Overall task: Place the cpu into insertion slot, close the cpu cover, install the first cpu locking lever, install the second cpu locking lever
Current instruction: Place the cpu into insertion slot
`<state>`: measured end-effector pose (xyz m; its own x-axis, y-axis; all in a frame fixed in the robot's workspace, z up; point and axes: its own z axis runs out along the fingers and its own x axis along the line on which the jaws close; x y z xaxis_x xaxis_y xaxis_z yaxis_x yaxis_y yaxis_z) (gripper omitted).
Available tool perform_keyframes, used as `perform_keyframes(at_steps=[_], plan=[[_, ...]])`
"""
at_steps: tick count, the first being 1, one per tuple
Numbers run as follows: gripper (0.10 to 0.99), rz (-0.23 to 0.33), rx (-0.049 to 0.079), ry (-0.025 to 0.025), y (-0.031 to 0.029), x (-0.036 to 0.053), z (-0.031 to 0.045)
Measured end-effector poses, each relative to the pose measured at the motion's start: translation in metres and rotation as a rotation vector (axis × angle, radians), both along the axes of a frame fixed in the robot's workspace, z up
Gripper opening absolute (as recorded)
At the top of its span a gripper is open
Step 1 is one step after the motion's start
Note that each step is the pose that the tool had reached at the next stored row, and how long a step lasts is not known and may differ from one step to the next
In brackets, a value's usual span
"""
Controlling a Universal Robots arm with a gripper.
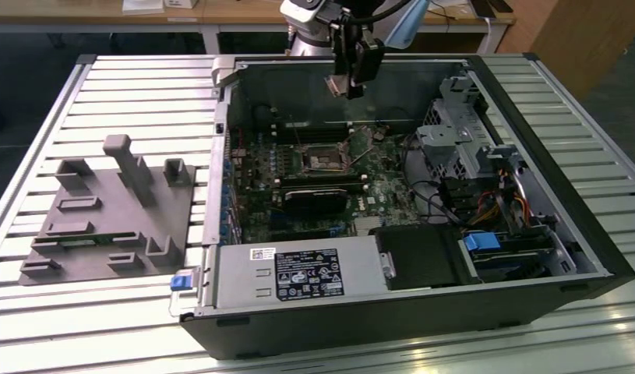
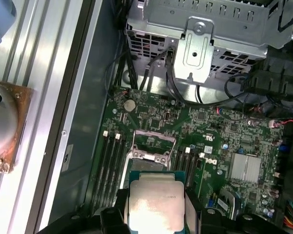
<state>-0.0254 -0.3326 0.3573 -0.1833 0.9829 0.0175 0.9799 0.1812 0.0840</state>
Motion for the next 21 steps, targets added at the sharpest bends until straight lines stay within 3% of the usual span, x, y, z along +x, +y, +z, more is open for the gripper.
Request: perform_keyframes(at_steps=[8,21], plan=[[0.541,-0.029,0.000,0.0001,0.0010,-0.0073,-0.0019],[0.541,-0.064,0.000,0.0009,0.0010,-0.0078,-0.0111]])
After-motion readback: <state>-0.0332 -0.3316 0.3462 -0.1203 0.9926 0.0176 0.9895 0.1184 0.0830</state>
